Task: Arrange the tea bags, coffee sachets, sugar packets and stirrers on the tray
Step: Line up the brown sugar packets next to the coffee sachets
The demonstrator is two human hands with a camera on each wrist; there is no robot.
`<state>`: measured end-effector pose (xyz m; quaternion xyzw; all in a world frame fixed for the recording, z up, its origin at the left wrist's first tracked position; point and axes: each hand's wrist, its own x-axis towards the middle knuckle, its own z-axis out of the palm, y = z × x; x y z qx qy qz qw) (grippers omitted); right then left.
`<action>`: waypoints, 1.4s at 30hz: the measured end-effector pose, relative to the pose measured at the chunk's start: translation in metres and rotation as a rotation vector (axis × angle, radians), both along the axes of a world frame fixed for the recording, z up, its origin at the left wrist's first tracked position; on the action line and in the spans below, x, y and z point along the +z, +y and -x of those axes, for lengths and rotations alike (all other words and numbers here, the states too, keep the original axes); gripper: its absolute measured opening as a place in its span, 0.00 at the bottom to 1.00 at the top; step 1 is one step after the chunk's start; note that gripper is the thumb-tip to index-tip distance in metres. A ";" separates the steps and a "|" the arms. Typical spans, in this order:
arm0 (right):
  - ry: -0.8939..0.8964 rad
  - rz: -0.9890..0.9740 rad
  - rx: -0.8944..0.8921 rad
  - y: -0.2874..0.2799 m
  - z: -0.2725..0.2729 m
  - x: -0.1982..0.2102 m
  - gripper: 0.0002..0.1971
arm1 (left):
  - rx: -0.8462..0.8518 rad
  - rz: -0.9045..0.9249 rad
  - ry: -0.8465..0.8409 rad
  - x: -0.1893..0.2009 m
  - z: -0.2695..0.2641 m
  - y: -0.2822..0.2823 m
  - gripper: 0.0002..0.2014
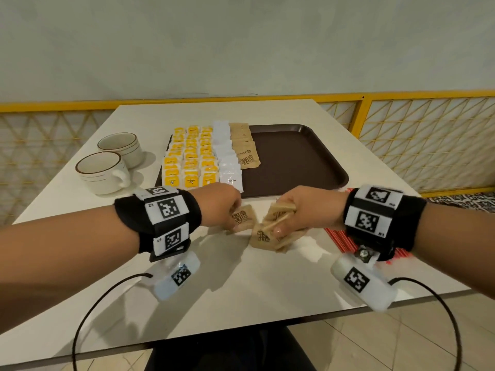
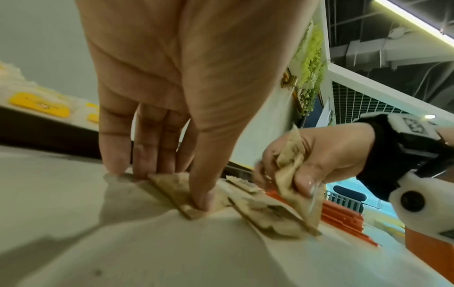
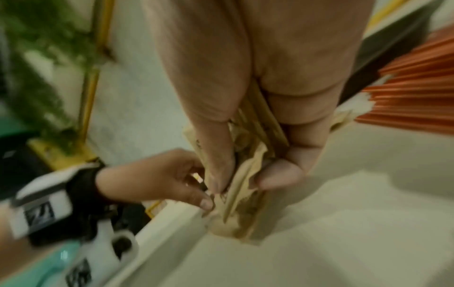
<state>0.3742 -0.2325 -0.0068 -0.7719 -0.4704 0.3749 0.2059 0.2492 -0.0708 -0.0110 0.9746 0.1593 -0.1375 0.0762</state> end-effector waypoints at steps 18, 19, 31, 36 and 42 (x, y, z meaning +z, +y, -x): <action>0.613 -0.205 -0.439 -0.039 -0.039 0.028 0.13 | -0.019 0.325 -0.282 0.014 -0.055 -0.025 0.05; 0.692 -0.259 -0.510 -0.043 -0.043 0.029 0.12 | -0.083 0.278 -0.269 0.012 -0.061 -0.030 0.06; 0.969 -0.306 -0.791 -0.058 -0.043 0.010 0.11 | -0.308 -0.040 -0.134 0.000 -0.075 -0.057 0.12; 1.072 -0.310 -0.801 -0.053 -0.035 0.003 0.13 | -0.187 0.216 -0.086 0.000 -0.067 -0.047 0.06; 1.114 -0.435 -0.719 -0.041 -0.032 0.003 0.20 | 0.200 0.958 -0.198 0.019 -0.045 -0.012 0.07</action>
